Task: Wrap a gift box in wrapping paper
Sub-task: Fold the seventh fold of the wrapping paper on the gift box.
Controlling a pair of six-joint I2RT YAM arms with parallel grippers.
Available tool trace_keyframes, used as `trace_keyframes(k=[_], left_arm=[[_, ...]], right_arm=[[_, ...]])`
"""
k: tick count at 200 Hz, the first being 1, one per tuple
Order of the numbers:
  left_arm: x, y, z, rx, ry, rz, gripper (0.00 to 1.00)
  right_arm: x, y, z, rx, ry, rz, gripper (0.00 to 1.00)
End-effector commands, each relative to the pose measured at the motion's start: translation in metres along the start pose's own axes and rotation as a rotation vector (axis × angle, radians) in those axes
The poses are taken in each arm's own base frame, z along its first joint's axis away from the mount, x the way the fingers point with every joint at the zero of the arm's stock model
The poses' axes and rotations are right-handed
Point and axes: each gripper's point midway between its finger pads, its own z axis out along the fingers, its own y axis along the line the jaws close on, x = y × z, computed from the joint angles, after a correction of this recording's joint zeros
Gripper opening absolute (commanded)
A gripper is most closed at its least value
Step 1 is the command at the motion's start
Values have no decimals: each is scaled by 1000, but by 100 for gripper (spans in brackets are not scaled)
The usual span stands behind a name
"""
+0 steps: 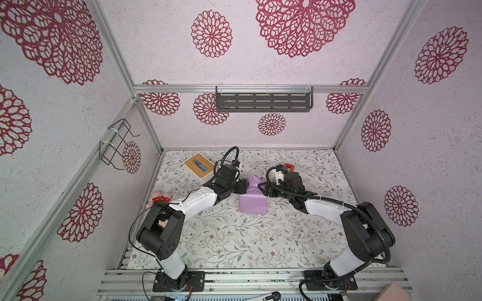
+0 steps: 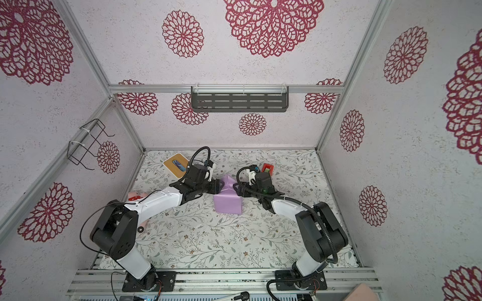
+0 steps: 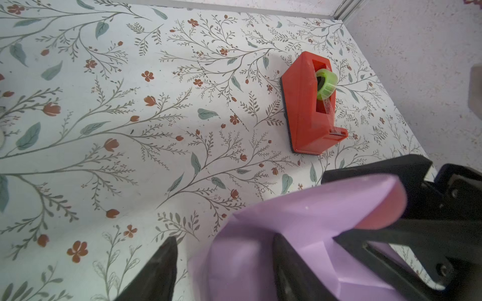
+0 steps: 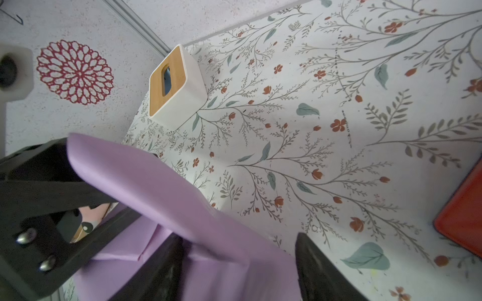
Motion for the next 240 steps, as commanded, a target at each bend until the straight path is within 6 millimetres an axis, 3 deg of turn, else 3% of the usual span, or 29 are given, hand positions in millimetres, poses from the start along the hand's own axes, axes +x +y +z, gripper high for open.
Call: trace_keyframes(k=[1, 52, 103, 195, 240], left_arm=[[28, 4, -1, 7, 62, 52, 65], [18, -11, -13, 85, 20, 115, 80], [31, -7, -14, 106, 57, 170, 85], [59, 0, -9, 111, 75, 155, 91], [60, -1, -7, 108, 82, 153, 91]], right_arm=[[41, -9, -6, 29, 141, -42, 70], [47, -1, -10, -11, 141, -62, 70], [60, -3, -16, -24, 146, -87, 70], [4, 30, -30, -112, 32, 9, 74], [-2, 29, -40, -157, 26, 72, 76]])
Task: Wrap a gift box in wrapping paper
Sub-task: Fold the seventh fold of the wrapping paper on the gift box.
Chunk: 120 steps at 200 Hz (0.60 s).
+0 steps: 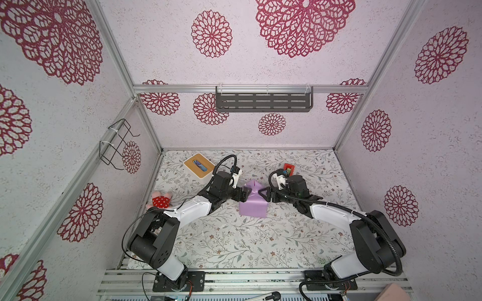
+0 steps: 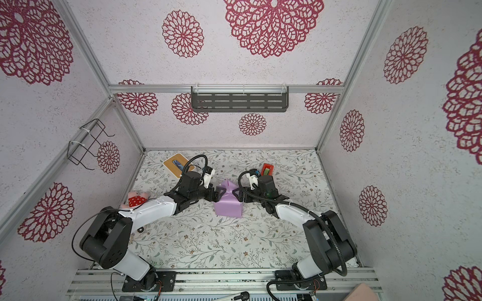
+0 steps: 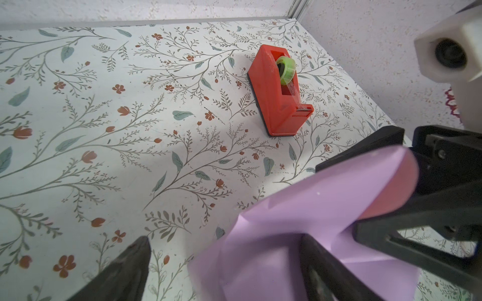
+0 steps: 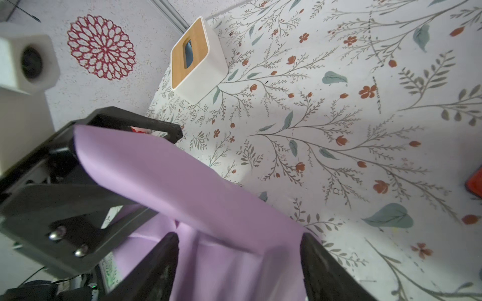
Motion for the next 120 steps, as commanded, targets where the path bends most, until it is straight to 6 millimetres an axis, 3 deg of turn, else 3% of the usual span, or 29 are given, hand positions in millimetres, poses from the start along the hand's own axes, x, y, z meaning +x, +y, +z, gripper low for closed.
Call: trace_keyframes(k=[1, 83, 120], left_arm=[[44, 4, 3, -10, 141, 9, 91], [39, -1, 2, -7, 124, 14, 92], [39, -1, 1, -9, 123, 19, 92]], right_arm=[[-16, 14, -14, -72, -33, 37, 76], [24, -18, -5, -10, 53, 30, 75], [-12, 11, -8, -97, -5, 17, 77]])
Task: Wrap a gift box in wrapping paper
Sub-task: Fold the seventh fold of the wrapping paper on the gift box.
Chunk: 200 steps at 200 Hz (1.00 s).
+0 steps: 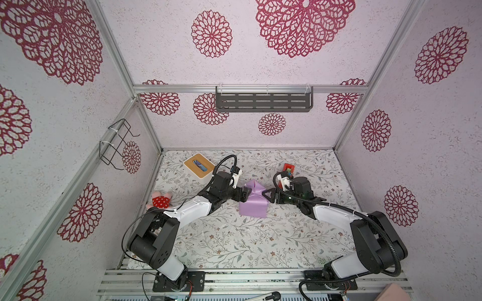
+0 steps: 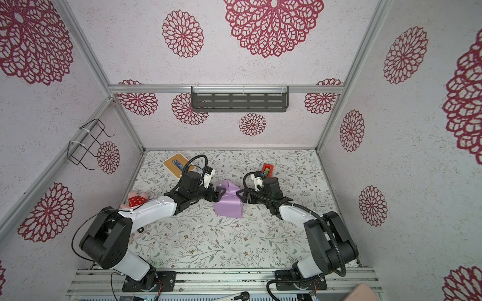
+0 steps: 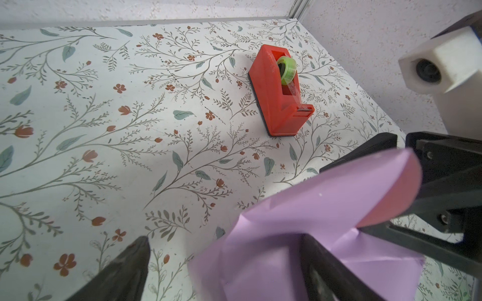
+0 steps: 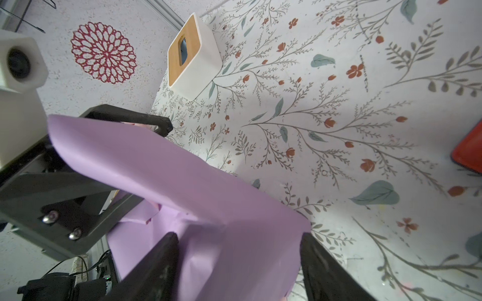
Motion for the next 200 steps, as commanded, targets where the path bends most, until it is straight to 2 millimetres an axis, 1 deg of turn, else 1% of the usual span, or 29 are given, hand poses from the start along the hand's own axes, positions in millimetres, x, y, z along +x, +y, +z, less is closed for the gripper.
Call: trace_keyframes(k=[1, 18, 33, 45, 57, 91, 128, 147, 162, 181, 192, 200], left_arm=[[39, -1, 2, -5, 125, 22, 92], [38, 0, 2, -7, 123, 23, 92], [37, -1, 2, -5, 120, 23, 92], [35, -1, 1, -6, 117, 24, 92], [36, -1, 1, -8, 118, 23, 92], [35, -1, 1, -5, 116, 20, 92], [30, -4, -1, -4, 101, 24, 93], [20, -5, -5, -5, 73, 32, 93], [6, -5, -11, -13, 34, 62, 94], [-12, -1, -23, -26, -24, 122, 94], [-20, 2, -28, -5, -51, 156, 93], [-23, -1, -31, 47, -59, 185, 91]], right_arm=[[-22, 25, -2, -78, -34, -34, 77], [-30, 34, 0, -102, -52, -36, 81], [-28, 35, 6, -87, -43, -51, 85], [-25, 35, 12, -78, -27, -59, 90], [-22, 34, 18, -70, -12, -68, 92], [-17, 26, 33, -33, 20, -92, 92], [-5, 8, 37, 13, 27, -64, 89], [4, -1, 38, 33, 41, -45, 86], [12, -5, 39, 35, 51, -35, 85], [18, -8, 37, 35, 55, -36, 84], [20, -9, 36, 33, 56, -42, 84], [22, -9, 36, 32, 61, -46, 84]])
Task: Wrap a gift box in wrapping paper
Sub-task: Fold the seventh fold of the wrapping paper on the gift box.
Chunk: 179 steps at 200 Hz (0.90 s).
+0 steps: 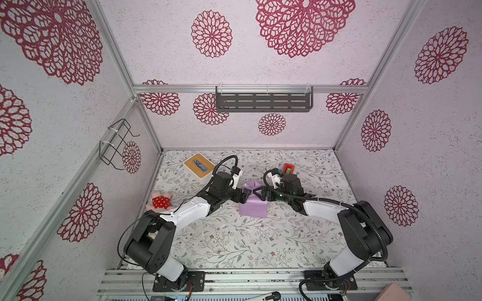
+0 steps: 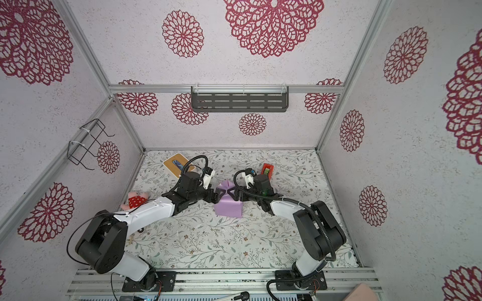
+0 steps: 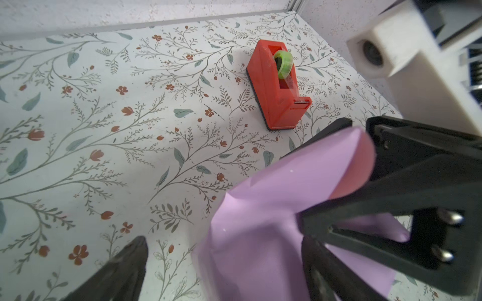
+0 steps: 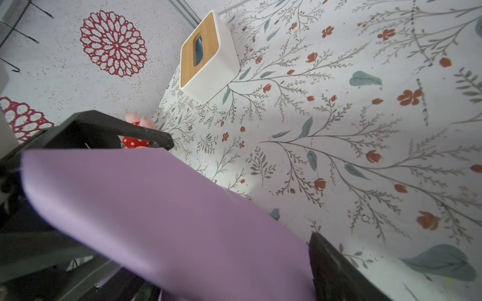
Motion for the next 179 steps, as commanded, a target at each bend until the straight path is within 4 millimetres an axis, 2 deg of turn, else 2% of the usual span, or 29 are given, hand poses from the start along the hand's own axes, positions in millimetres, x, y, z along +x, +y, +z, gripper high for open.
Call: trace_keyframes(k=[1, 18, 39, 72, 105, 130, 160, 179], left_arm=[[-15, 1, -15, 63, -51, 120, 90], [-17, -4, -18, 177, -55, 184, 86], [-8, -17, -22, 330, -22, 300, 83], [0, -16, -11, 394, 41, 402, 80], [-5, -8, 9, 398, 88, 443, 72], [-6, -4, 18, 432, 124, 465, 63], [-7, -15, 19, 542, 118, 503, 46], [-8, -19, 21, 575, 112, 517, 39]], right_arm=[[29, -20, -2, 66, 73, 28, 84], [31, -20, -1, 62, 79, 25, 84], [32, -20, -1, 58, 82, 23, 84], [32, -19, -1, 57, 82, 19, 83], [31, -19, 0, 52, 82, 18, 83], [31, -19, 0, 52, 82, 15, 83], [32, -19, 0, 57, 86, 13, 83], [31, -20, 0, 61, 85, 12, 83]])
